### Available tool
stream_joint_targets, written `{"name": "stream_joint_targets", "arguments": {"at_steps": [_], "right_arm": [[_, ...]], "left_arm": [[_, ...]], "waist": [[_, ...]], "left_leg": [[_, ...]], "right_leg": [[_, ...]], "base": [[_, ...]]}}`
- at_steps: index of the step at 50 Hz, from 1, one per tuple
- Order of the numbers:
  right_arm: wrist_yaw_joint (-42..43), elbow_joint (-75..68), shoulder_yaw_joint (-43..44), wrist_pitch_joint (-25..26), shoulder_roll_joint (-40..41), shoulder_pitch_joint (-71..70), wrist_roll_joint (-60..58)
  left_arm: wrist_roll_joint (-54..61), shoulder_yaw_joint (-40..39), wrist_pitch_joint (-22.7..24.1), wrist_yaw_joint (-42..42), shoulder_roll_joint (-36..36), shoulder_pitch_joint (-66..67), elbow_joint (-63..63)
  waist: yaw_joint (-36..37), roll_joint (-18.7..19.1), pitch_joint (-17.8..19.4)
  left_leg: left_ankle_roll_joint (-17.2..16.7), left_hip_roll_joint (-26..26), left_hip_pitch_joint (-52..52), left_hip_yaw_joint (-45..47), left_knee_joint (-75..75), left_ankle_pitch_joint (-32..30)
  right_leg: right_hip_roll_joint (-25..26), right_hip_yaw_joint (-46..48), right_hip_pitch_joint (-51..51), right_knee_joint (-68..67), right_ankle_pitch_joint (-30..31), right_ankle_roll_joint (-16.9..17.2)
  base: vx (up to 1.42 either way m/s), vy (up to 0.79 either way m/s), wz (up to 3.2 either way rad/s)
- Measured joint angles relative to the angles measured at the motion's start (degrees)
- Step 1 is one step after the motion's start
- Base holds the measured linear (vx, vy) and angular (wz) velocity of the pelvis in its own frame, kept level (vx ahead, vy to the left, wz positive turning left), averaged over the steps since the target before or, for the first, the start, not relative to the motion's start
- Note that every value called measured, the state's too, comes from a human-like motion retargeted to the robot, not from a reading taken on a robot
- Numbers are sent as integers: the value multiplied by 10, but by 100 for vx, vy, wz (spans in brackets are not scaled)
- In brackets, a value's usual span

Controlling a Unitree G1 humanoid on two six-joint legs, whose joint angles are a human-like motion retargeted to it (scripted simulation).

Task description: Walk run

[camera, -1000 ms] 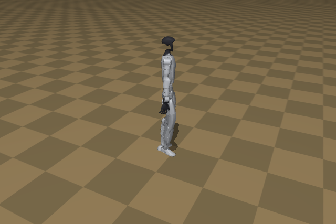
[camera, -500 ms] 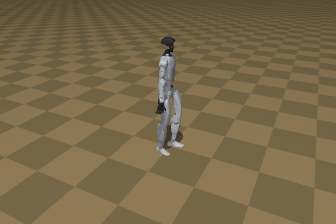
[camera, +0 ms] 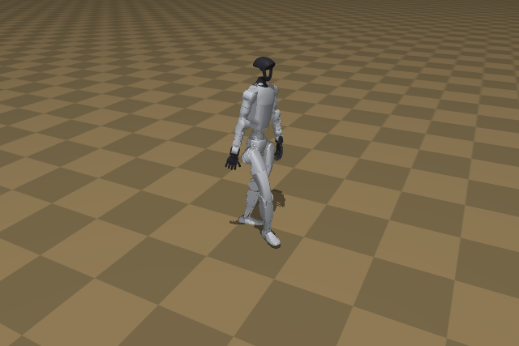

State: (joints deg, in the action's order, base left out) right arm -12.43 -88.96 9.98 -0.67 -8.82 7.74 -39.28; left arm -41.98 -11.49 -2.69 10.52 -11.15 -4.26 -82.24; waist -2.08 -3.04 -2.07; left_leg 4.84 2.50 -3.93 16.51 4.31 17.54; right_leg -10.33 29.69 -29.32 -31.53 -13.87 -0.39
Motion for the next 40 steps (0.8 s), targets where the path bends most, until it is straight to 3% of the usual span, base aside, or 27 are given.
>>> {"name": "stream_joint_targets", "arguments": {"at_steps": [5, 10, 12, 15, 18, 21, 23, 25, 30, 35, 37, 40], "right_arm": [[-17, -25, 20, 19, -15, 1, -8], [-20, -34, 43, 32, -36, -2, -2], [-7, -35, 46, 32, -40, 1, 8], [7, -39, 61, 32, -37, 11, 29], [-4, -40, 77, 34, -33, 18, 60], [-17, -32, 61, 34, -30, -8, 85], [-2, -25, 44, 36, -24, -38, 90], [24, -11, 27, 37, -17, -66, 86], [26, 62, -8, 9, -3, -120, 68], [-14, 150, -27, -21, 0, -172, 42], [-19, 168, -37, -32, 1, -183, 43], [-15, 177, -44, -39, 5, -184, 47]], "left_arm": [[22, 2, 16, 16, 1, -47, 34], [72, 11, 41, 27, 9, -61, 83], [85, 16, 47, 36, 5, -49, 96], [67, 17, 59, 32, 9, -14, 107], [39, 27, 56, -3, 27, 27, 95], [14, 24, 54, -33, 28, 57, 83], [-15, 16, 56, -47, 23, 79, 80], [-41, 10, 57, -63, 16, 104, 72], [-71, 1, 39, -76, -2, 153, 16], [-72, -45, -16, -40, 0, 161, -71], [-82, -60, -36, -13, -2, 164, -91], [-134, -73, -60, 46, -12, 167, -84]], "waist": [[-24, 1, 11], [-40, 14, -8], [-51, 25, -25], [-49, 17, -27], [-12, -13, -29], [-5, -43, -18], [-2, -40, -11], [19, -31, -8], [87, -22, -8], [115, 18, 5], [122, 18, -1], [125, 15, -15]], "left_leg": [[-5, 12, -43, -16, -8, 22], [-35, 14, -61, -27, 1, -13], [-48, 12, -63, -33, 21, -64], [-48, 33, -86, -33, 77, -209], [-13, 35, -58, 55, 229, -352], [5, -19, 0, 142, 407, -288], [0, -54, 70, 151, 489, -243], [-20, -54, 144, 139, 507, -215], [-1, -95, 266, 208, 370, -158], [-4, -76, 371, 108, 119, -155], [-9, -76, 405, 86, 70, -164], [17, -70, 429, 84, 80, -154]], "right_leg": [[14, -32, -68, 149, 39, -55], [13, -108, -115, 91, 56, -47], [0, -64, -100, 45, 14, -64], [2, -106, -56, 36, 45, -47], [-20, -138, 21, 58, 25, -42], [-57, -111, 99, 89, 5, -34], [-45, -93, 152, 135, 10, -27], [-21, -65, 201, 188, 19, -23], [30, -74, 279, 259, 9, -15], [90, -84, 367, 297, -24, -3], [91, -91, 388, 292, -35, 11], [89, -102, 413, 278, -18, 56]], "base": [[64, -15, 35], [71, -16, 22], [95, -23, 24], [121, -23, 29], [114, -9, -4], [94, -14, 22], [87, -17, 13], [56, -11, -59], [88, -11, -72], [78, 1, -44], [122, 11, -30], [111, 11, -4]]}}
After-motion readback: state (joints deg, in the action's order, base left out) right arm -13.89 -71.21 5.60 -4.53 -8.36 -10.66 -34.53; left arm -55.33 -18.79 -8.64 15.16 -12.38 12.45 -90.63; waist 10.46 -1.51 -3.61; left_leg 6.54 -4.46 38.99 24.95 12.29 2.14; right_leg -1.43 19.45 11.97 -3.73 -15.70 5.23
